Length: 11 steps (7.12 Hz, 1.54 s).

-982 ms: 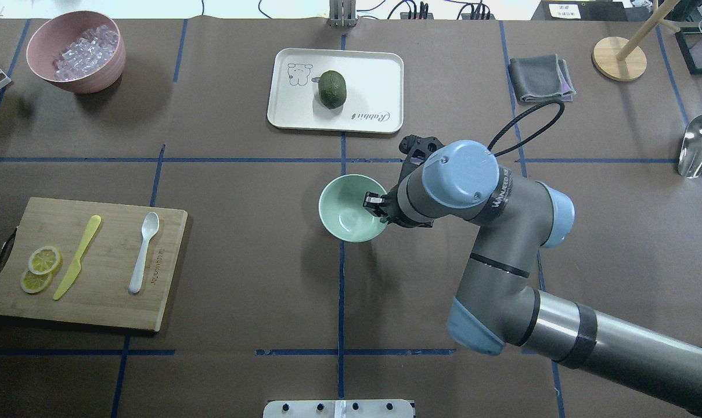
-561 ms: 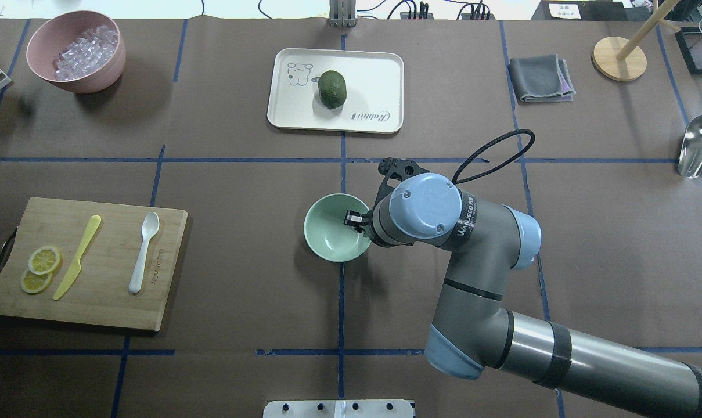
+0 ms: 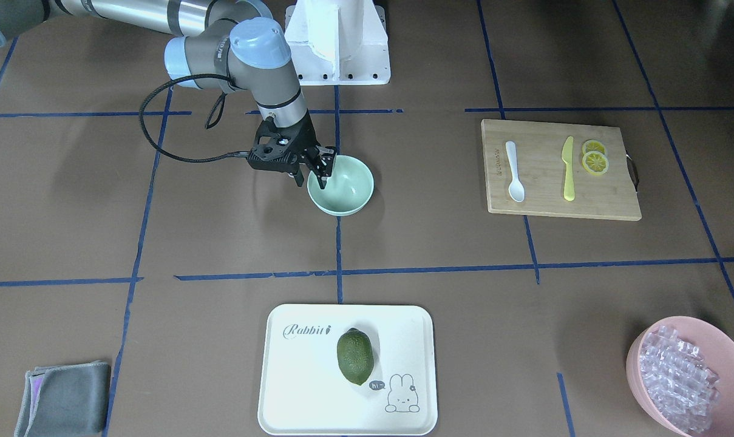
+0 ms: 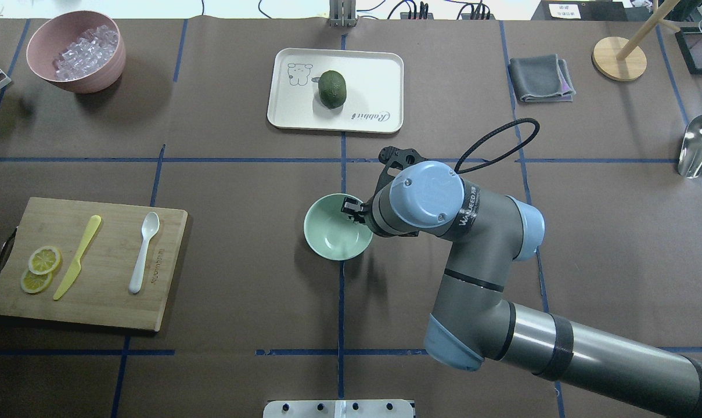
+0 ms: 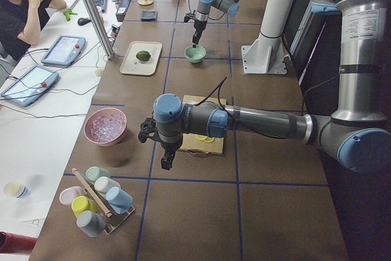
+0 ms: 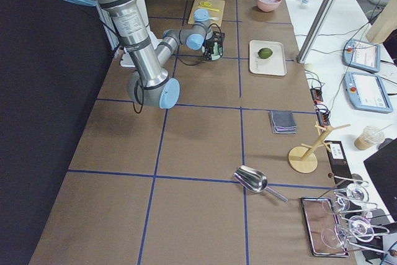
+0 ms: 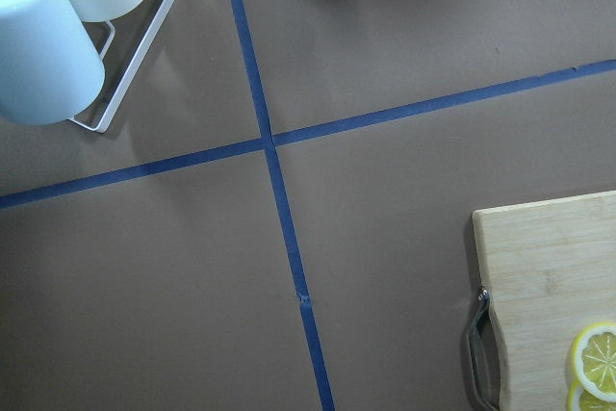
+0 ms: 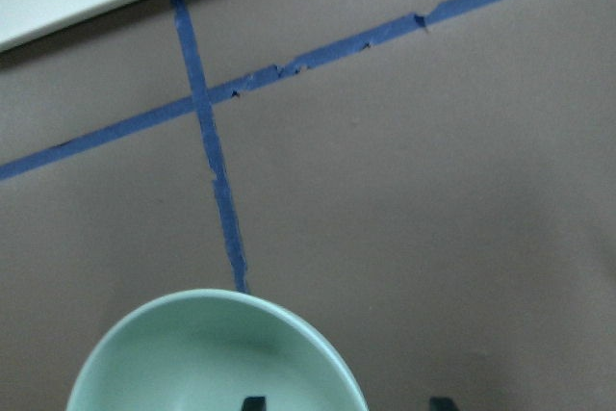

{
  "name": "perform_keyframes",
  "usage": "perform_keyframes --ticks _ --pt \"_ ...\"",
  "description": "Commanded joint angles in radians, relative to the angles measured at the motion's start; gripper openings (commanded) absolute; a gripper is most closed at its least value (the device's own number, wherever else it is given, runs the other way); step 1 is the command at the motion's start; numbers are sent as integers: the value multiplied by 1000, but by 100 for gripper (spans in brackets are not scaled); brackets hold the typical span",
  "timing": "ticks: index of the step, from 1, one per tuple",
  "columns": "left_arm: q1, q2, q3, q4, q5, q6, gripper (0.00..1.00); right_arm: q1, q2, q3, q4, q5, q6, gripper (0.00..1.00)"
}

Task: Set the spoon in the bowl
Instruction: 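Release the bowl and withdraw the right arm while the left arm reaches out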

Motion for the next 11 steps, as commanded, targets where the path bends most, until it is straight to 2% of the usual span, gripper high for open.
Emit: perform_keyframes --ticks 1,2,3,4,6,7,8,9,10,11 --pt "6 -5 -13 -72 0 -6 100 170 -15 76 -108 188 -128 100" --pt "24 -4 -16 -135 0 -15 100 271 -33 101 -181 288 -263 100" --pt "91 -5 -20 -191 -11 -47 100 363 -108 163 -220 333 -421 100" --pt "204 -5 -47 -199 -6 -190 100 439 -241 223 -220 378 -606 100" --pt "358 -7 -183 -201 30 -545 100 649 -429 216 -222 477 -1049 100" --pt "465 -7 -254 -199 123 -717 100 739 -498 196 -222 531 -1221 100" --pt "618 -7 -295 -202 276 -889 100 784 -574 187 -216 530 -1407 100" --pt "752 -14 -300 -240 378 -1020 100 867 -636 189 -220 539 -1560 100" --pt "845 -16 -290 -309 441 -1126 100 901 -708 189 -211 532 -1647 100" --pt "910 -19 -290 -335 463 -1189 100 910 -716 192 -207 531 -1636 100"
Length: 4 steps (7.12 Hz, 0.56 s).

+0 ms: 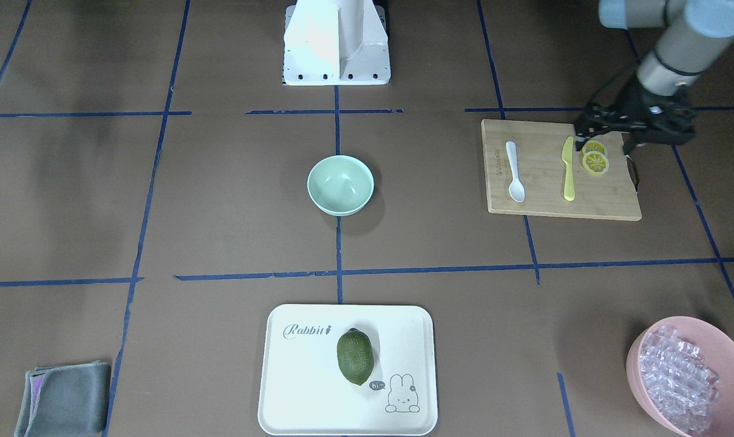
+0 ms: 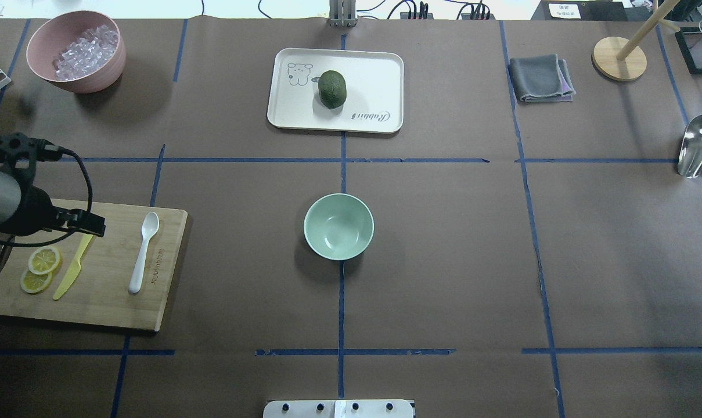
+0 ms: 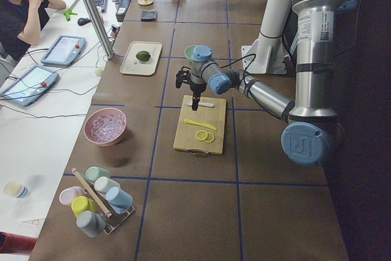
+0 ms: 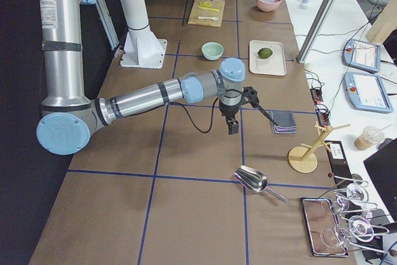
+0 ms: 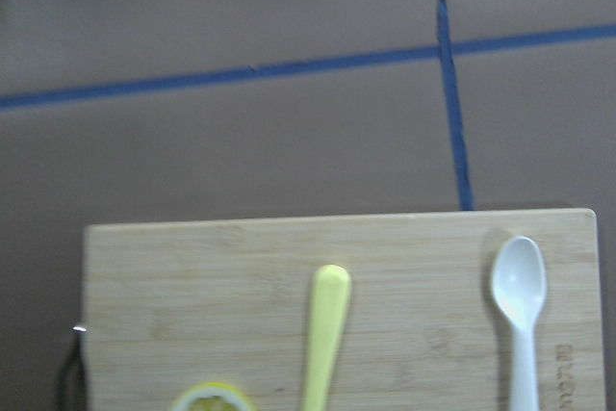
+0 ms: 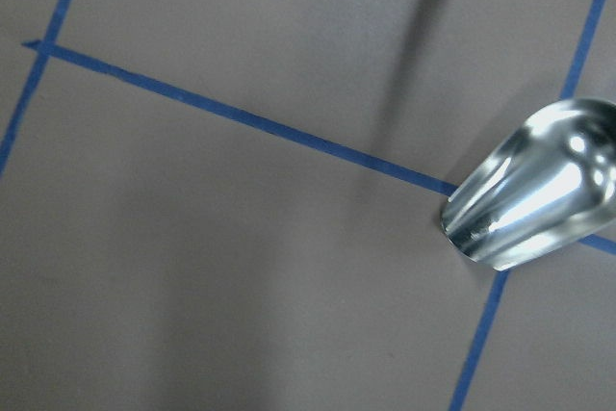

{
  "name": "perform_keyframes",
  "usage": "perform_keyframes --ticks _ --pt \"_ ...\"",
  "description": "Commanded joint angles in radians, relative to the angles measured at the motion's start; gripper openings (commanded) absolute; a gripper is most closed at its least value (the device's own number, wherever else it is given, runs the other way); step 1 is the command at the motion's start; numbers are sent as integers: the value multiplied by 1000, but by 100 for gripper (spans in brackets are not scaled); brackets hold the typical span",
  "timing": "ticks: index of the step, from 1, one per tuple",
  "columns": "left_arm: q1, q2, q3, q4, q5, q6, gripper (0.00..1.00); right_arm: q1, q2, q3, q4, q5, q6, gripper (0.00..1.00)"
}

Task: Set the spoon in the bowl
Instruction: 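Lower the left gripper over the white spoon and close on its handle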

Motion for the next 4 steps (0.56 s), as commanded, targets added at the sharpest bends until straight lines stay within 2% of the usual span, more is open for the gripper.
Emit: perform_keyframes --ticks 1,3,4 --pt "162 -22 14 -53 80 -116 100 31 -41 -3 5 -2 -48 100" --pt "187 -105 127 -56 90 -133 100 31 -44 0 5 -1 -48 100" --pt "185 -107 140 -56 85 -130 91 32 -46 5 6 1 -46 100"
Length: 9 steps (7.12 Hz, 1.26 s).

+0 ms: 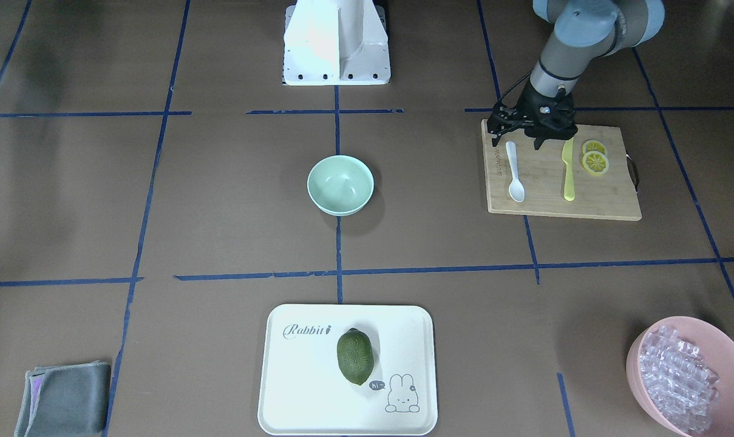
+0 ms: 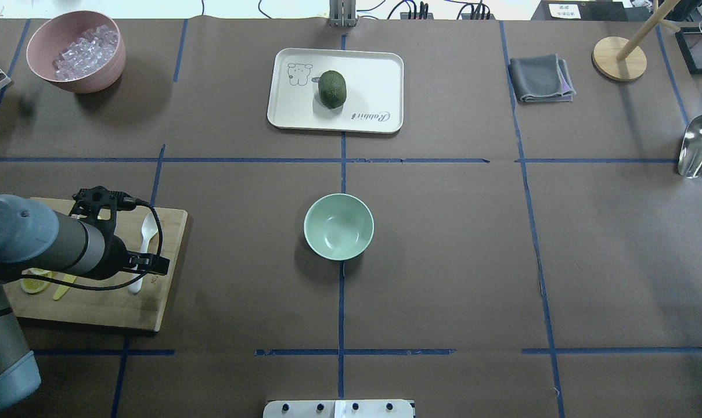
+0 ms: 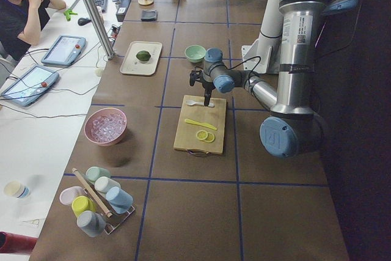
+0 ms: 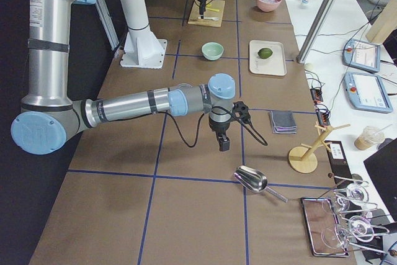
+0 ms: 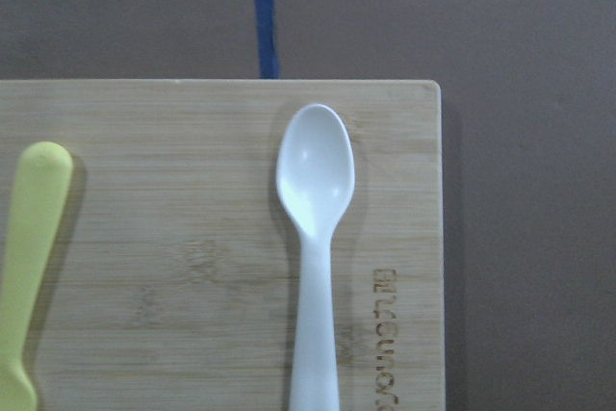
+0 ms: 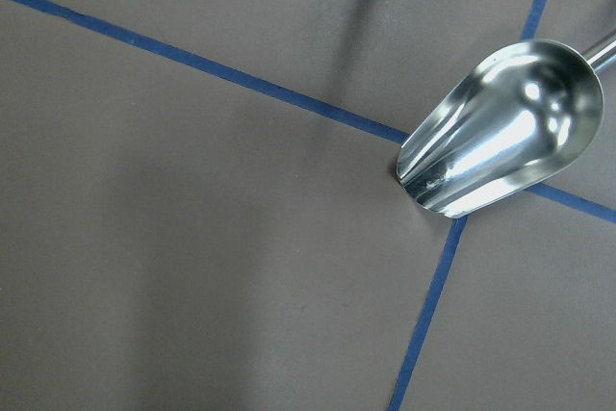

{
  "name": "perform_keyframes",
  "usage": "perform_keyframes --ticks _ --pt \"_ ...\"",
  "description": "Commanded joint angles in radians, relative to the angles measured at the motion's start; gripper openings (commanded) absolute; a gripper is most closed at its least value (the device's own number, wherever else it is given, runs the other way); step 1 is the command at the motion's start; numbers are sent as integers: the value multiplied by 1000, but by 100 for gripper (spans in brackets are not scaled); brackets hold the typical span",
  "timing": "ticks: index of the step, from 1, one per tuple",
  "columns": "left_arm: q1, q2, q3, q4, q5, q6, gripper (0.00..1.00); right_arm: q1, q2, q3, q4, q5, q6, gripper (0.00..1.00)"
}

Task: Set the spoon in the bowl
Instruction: 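Lower the left gripper over the white spoon and close on its handle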

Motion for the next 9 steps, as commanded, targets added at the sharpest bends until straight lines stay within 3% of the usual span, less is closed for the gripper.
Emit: perform_keyframes --ticks 1,2,3,9 --pt "-3 -14 30 -1 -2 -1 82 1 -3 6 1 2 1 100" --pt "-5 -10 27 0 -2 2 70 1 -3 7 1 2 1 100" --pt "-8 -10 28 0 -2 5 63 1 -4 9 1 2 1 100" --pt "-16 -10 39 0 0 5 48 1 -4 10 1 2 1 100"
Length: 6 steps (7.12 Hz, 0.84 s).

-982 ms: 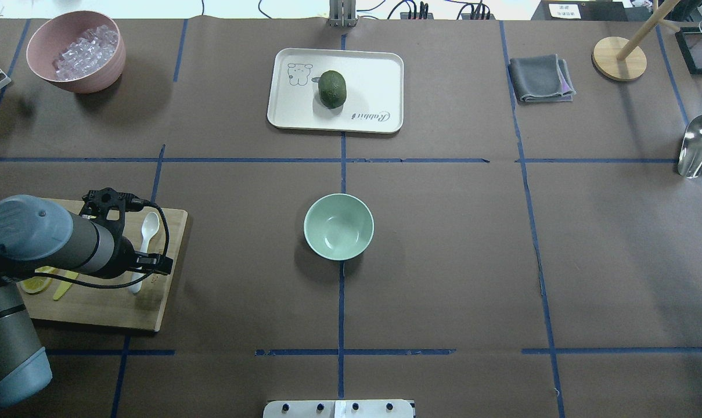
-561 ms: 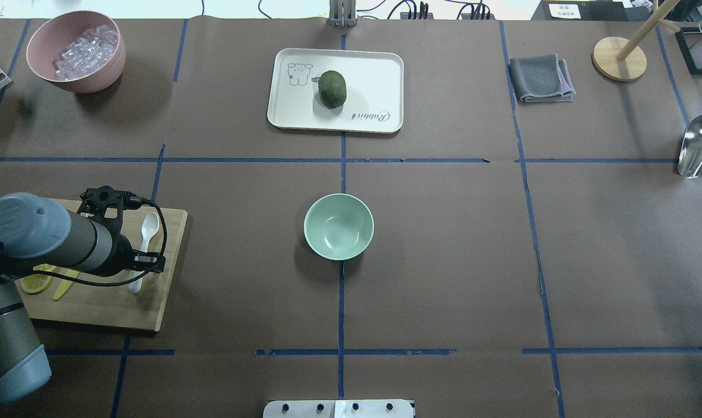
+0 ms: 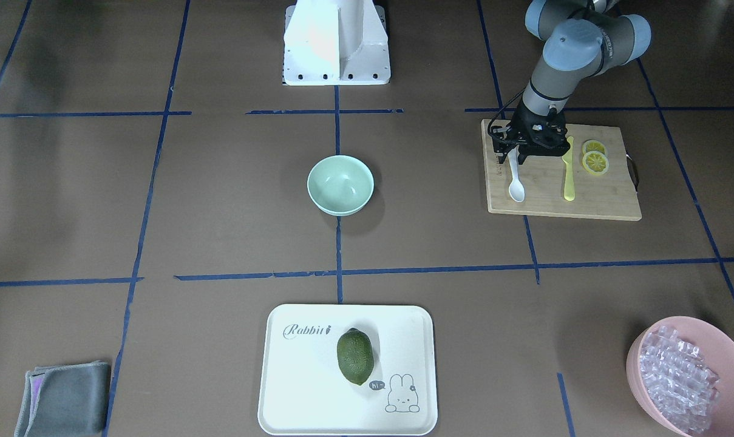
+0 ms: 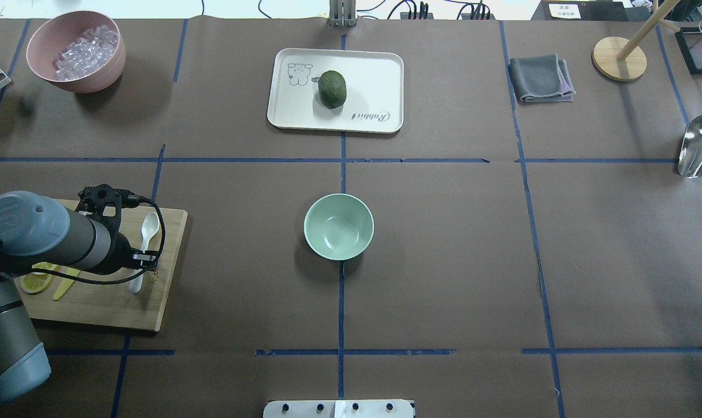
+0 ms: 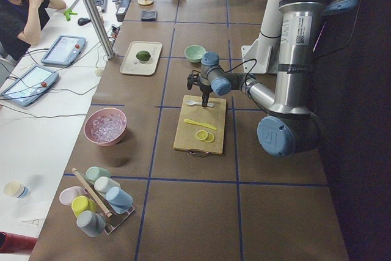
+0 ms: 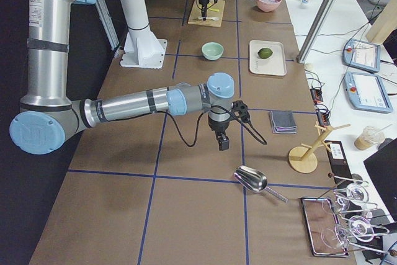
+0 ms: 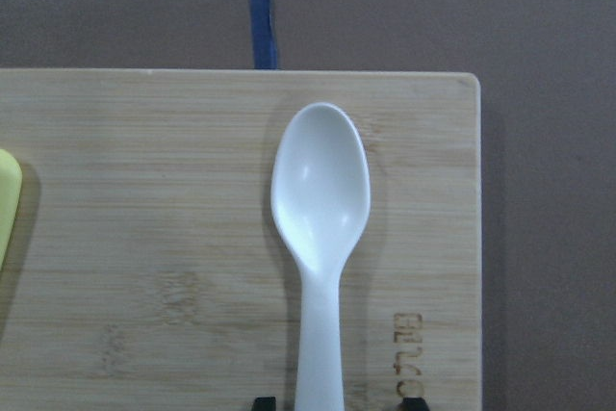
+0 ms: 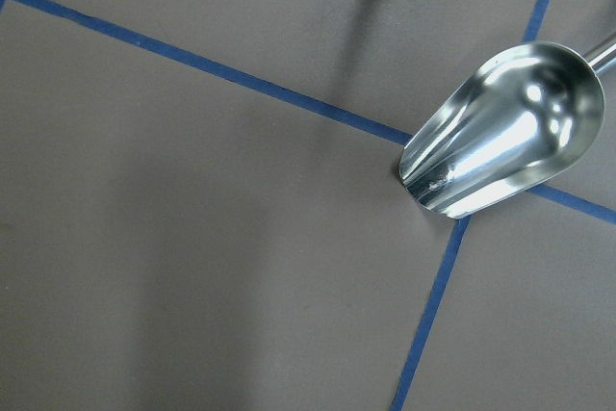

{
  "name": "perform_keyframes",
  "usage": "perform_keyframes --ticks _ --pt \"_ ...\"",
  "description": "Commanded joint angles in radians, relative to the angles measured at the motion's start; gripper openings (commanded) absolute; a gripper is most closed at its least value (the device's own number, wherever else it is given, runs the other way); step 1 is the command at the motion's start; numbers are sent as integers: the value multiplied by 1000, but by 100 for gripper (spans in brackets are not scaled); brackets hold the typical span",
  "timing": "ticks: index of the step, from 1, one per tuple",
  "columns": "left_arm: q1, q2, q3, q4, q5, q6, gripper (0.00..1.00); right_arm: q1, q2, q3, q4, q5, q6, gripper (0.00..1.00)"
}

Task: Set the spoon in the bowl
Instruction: 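Lower the left gripper over the white spoon and close on its handle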

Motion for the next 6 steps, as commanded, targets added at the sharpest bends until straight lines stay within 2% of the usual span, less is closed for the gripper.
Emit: perform_keyframes --ticks 1,2,3,4,6 --pt "0 0 3 0 1 0 45 1 -2 1 0 0 0 100" --pt "0 0 3 0 0 0 30 -1 0 0 0 0 0 100" --pt "-2 0 2 0 0 0 8 -1 0 1 0 0 0 100" --pt "-9 0 -3 0 -2 0 0 1 -2 1 0 0 0 100" --pt "-37 -9 -32 11 -5 0 0 1 -2 3 0 2 0 100"
